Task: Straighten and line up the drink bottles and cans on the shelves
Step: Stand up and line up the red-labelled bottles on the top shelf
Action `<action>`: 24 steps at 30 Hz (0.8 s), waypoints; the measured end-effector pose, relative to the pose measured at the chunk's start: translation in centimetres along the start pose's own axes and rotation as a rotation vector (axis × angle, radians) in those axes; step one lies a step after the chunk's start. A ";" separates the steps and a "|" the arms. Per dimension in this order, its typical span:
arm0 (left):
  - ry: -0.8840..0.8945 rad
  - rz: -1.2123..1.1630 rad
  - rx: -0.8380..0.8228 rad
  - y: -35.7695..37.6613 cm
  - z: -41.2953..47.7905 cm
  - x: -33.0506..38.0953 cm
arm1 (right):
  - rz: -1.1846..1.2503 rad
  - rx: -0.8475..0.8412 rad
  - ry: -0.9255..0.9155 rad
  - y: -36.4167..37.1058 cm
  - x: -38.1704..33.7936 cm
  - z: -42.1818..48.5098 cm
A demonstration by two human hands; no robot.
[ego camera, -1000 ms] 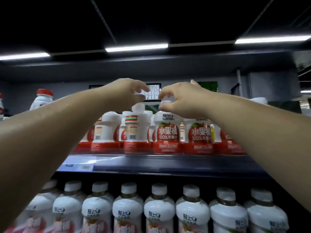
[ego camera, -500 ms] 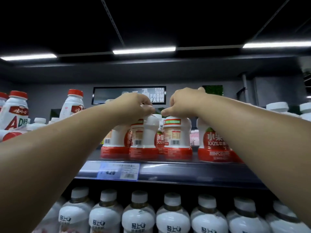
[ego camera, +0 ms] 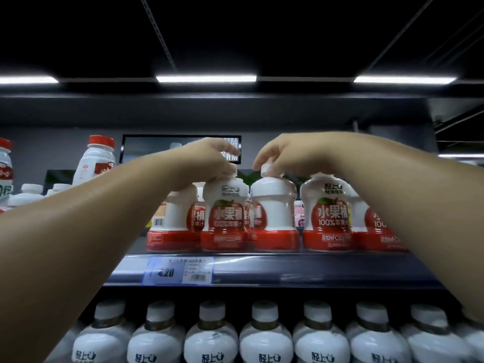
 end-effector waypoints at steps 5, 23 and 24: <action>0.039 0.226 0.008 -0.1 -0.4 1.5 | -0.164 0.082 0.022 -0.6 -0.2 -0.3; 0.038 0.074 0.092 0.9 -1.2 0.9 | 0.004 -0.010 -0.020 -0.6 0.3 -1.3; 0.039 0.075 0.090 0.9 -1.3 0.9 | 0.020 -0.010 -0.019 -0.5 0.4 -1.4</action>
Point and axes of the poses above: each hand's wrist, its own z-axis towards the middle knuckle, its own y-axis out of the palm, x = y × z, the point moved 6 cm from there along z, towards the middle knuckle, and after that the axes turned 8 degrees about z, right-handed, at the moved point
